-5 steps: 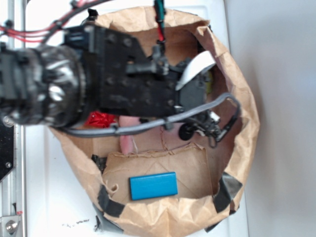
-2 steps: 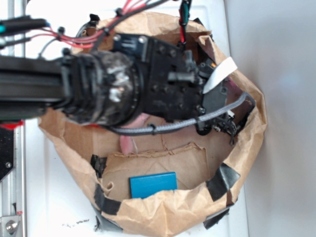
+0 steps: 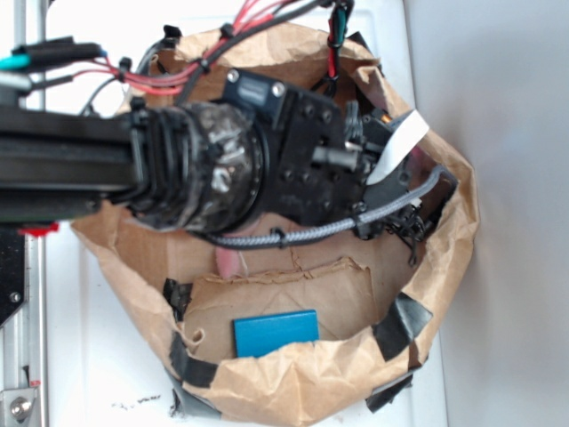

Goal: Grab the green animal.

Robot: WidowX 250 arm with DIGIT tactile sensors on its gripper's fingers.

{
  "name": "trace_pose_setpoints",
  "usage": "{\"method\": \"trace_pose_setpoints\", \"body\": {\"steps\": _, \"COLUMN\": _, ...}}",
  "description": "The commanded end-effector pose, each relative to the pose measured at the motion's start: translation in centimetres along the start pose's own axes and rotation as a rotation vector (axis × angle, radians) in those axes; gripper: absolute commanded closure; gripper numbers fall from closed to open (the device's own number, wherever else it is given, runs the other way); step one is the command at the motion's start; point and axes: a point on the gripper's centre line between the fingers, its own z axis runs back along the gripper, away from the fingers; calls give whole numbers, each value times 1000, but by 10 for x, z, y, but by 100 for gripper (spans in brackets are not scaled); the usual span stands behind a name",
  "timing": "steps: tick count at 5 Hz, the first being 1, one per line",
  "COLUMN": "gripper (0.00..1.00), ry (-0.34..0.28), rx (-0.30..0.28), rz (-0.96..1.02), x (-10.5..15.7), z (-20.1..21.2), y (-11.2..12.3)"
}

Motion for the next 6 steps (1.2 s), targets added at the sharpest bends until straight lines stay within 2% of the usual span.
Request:
{"method": "trace_pose_setpoints", "body": {"steps": 1, "gripper": 0, "ry": -56, "rx": -16, "rz": -35, "x": -5, "z": 2, "y": -9}}
{"method": "trace_pose_setpoints", "body": {"steps": 2, "gripper": 0, "ry": -61, "rx": -3, "rz": -58, "x": -10, "z": -2, "y": -10}}
{"method": "trace_pose_setpoints", "body": {"steps": 3, "gripper": 100, "ry": -35, "rx": -14, "rz": -64, "x": -9, "z": -1, "y": -9}}
{"method": "trace_pose_setpoints", "body": {"steps": 5, "gripper": 100, "ry": -56, "rx": -43, "rz": -56, "x": -1, "z": 5, "y": -7}}
{"method": "trace_pose_setpoints", "body": {"steps": 6, "gripper": 100, "ry": -28, "rx": -52, "rz": -91, "x": 3, "z": 15, "y": -5}}
